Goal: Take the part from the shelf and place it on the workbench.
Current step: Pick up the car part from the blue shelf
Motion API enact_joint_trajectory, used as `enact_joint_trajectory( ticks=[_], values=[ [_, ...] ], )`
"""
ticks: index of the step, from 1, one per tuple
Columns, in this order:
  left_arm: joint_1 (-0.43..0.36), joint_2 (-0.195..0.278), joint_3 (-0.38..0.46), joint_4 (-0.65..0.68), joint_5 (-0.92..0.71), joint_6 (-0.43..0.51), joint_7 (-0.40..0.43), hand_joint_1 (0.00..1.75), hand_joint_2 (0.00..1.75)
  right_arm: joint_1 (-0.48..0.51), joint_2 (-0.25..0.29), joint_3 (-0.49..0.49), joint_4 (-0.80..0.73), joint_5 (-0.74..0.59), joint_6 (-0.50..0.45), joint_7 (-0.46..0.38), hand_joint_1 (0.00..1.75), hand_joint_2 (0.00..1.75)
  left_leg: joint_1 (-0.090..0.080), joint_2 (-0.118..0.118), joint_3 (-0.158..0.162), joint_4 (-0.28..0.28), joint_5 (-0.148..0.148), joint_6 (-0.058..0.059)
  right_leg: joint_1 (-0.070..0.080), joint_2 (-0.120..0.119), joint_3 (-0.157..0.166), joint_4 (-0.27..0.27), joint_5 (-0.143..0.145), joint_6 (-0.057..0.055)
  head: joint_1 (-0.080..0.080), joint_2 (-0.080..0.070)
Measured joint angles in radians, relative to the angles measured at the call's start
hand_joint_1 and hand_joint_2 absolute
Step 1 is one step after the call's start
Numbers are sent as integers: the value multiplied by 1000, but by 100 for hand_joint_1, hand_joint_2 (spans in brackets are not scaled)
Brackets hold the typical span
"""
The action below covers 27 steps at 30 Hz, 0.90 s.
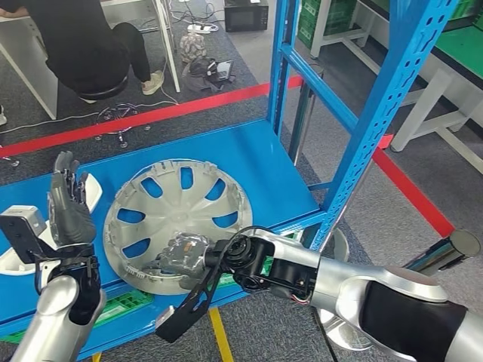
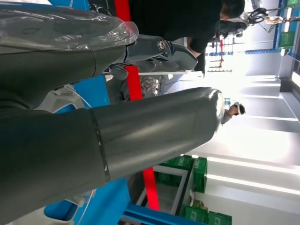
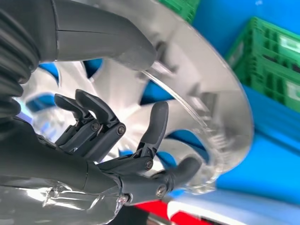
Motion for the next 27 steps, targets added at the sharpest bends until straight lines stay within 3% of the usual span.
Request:
enact_joint_trajectory(
  ticks=[15,16,19,20,27],
  values=[
    [3,6,12,-10,-3,-7,1,0,0,0,2,-13,-64,7,0,4,175,175,0,0,0,0,0,0,0,0,0,0,0,0,0,0],
    [3,7,12,-10,-3,-9,1,0,0,0,2,-13,-64,10,0,4,143,175,0,0,0,0,0,0,0,0,0,0,0,0,0,0],
    [3,8,13,-10,-3,-11,1,0,0,1,2,-13,-63,17,2,6,12,175,0,0,0,0,0,0,0,0,0,0,0,0,0,0],
    [3,8,13,-10,-3,-11,1,0,0,1,2,-13,-62,18,4,9,0,175,0,0,0,0,0,0,0,0,0,0,0,0,0,0],
    [4,10,13,-10,-3,-11,1,0,0,2,2,-12,-48,23,13,12,0,175,0,0,0,0,0,0,0,0,0,0,0,0,-1,0]
  ],
)
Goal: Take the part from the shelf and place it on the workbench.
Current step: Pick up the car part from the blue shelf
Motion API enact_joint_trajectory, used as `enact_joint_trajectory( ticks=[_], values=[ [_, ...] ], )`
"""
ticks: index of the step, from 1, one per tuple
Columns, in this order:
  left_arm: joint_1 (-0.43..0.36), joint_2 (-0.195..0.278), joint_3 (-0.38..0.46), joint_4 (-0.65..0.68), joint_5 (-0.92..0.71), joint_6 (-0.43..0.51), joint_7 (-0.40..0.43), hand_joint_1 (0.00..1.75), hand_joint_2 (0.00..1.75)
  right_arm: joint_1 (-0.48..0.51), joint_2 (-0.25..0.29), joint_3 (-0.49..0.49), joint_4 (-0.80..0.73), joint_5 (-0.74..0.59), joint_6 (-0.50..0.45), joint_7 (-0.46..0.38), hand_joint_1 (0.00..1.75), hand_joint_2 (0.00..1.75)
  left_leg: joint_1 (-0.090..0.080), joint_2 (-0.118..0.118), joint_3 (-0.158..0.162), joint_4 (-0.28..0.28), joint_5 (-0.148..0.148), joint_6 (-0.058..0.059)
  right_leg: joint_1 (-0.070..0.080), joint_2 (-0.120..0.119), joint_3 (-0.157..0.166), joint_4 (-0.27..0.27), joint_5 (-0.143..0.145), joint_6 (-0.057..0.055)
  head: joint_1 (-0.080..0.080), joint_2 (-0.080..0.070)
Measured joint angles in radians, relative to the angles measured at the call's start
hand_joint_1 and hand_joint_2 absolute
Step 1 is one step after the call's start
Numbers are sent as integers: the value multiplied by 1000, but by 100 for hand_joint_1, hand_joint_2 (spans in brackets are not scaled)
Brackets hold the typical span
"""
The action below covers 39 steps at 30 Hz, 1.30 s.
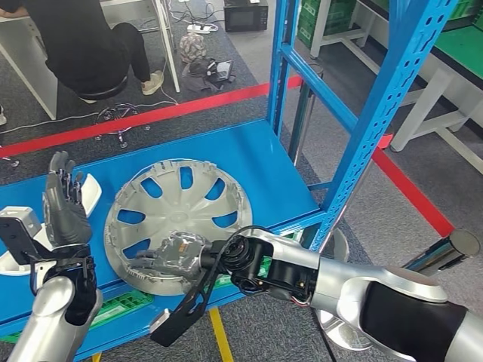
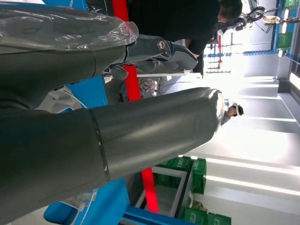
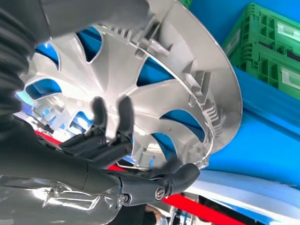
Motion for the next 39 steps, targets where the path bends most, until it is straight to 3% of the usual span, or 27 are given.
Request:
enact_joint_trajectory(
  ticks=[22,39],
  values=[
    [5,1,0,-14,-3,0,20,0,0,12,0,-1,43,-148,90,46,0,175,0,0,0,0,0,0,0,0,0,0,0,0,0,0],
    [11,4,0,-23,2,1,25,0,0,-1,-31,-3,129,-112,77,60,0,175,0,0,0,0,0,0,0,0,-1,0,0,0,0,0]
  ],
)
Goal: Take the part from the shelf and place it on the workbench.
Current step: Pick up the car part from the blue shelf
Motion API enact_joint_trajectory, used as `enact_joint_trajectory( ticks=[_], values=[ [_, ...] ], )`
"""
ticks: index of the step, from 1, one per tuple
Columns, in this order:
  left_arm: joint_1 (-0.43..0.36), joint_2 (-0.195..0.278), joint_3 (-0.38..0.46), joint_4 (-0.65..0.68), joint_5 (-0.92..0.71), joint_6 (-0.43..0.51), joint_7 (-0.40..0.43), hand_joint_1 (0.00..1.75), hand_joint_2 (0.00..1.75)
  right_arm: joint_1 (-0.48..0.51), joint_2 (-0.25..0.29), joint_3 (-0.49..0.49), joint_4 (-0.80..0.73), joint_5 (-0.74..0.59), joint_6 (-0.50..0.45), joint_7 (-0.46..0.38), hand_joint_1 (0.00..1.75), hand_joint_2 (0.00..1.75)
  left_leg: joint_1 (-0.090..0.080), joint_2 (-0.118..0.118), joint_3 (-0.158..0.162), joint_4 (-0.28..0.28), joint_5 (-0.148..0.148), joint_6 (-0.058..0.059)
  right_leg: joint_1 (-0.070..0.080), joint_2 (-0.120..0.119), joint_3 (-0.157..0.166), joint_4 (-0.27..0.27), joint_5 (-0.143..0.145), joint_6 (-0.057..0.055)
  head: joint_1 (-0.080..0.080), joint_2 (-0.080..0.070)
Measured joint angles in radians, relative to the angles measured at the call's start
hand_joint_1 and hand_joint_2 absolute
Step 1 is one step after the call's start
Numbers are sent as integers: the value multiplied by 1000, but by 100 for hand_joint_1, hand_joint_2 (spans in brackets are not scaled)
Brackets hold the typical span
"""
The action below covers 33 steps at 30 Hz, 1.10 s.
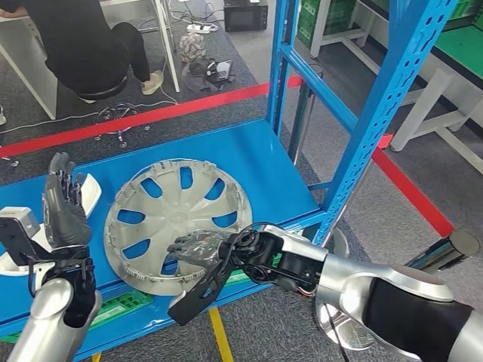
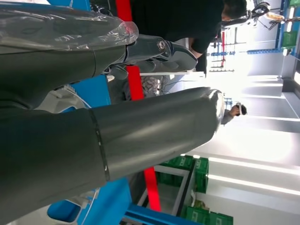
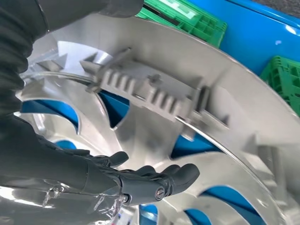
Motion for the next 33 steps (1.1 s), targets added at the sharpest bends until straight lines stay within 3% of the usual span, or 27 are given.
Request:
enact_joint_trajectory(
  ticks=[15,19,33],
  values=[
    [-6,0,0,-1,11,6,2,0,0,4,-5,0,53,-17,-11,-9,0,175,0,0,0,0,0,0,0,0,0,0,0,0,0,0],
    [-10,0,0,-1,17,6,0,0,0,5,-5,2,86,-19,-48,-28,175,175,0,0,0,0,0,0,0,0,0,0,0,0,0,0],
    [-16,-2,0,-1,32,0,-4,0,0,3,1,-7,162,-14,-114,-41,175,175,0,1,2,0,0,0,0,0,1,0,0,0,0,0]
  ],
)
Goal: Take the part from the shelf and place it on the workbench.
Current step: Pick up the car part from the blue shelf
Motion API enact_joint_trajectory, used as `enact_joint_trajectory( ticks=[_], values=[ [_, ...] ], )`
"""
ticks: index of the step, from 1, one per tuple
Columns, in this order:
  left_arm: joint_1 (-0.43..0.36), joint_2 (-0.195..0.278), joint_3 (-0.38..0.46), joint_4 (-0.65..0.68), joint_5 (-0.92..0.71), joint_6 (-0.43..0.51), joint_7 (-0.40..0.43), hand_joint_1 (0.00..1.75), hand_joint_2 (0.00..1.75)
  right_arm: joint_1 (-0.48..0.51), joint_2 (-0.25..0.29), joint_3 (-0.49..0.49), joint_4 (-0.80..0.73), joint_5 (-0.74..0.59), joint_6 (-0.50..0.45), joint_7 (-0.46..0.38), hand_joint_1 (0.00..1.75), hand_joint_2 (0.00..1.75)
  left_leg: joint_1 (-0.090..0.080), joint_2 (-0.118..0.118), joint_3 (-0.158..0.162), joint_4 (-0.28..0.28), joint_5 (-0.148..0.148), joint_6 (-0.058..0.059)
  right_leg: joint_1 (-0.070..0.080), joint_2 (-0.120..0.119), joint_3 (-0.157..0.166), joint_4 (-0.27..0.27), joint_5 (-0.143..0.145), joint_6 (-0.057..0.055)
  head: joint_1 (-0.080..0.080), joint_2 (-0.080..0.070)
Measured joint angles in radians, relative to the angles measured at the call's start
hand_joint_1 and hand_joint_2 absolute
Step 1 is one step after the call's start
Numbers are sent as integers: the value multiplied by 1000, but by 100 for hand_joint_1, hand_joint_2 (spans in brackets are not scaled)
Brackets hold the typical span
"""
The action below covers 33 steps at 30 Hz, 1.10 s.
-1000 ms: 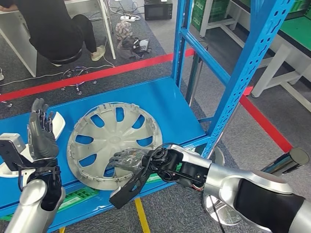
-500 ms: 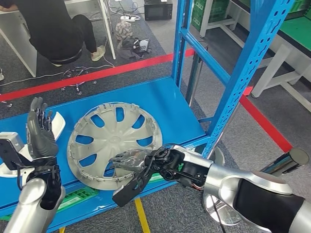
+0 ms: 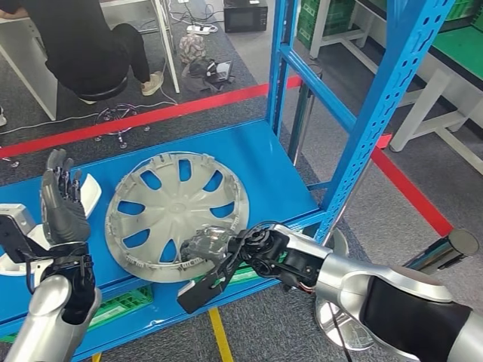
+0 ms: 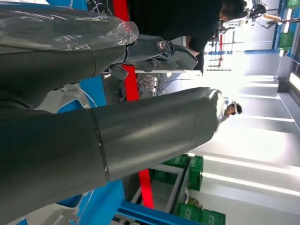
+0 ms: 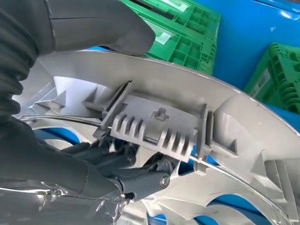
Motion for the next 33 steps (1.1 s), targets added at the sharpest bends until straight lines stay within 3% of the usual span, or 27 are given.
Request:
enact_joint_trajectory(
  ticks=[20,33],
  values=[
    [-4,-1,0,0,3,2,-4,0,0,-2,9,-17,29,11,-4,-2,175,175,0,0,1,0,0,0,0,0,1,0,0,0,0,0],
    [3,-1,0,0,0,12,-4,0,0,-31,16,-87,8,-118,60,47,175,175,0,-1,0,0,0,0,0,-1,1,0,0,0,1,0]
  ],
)
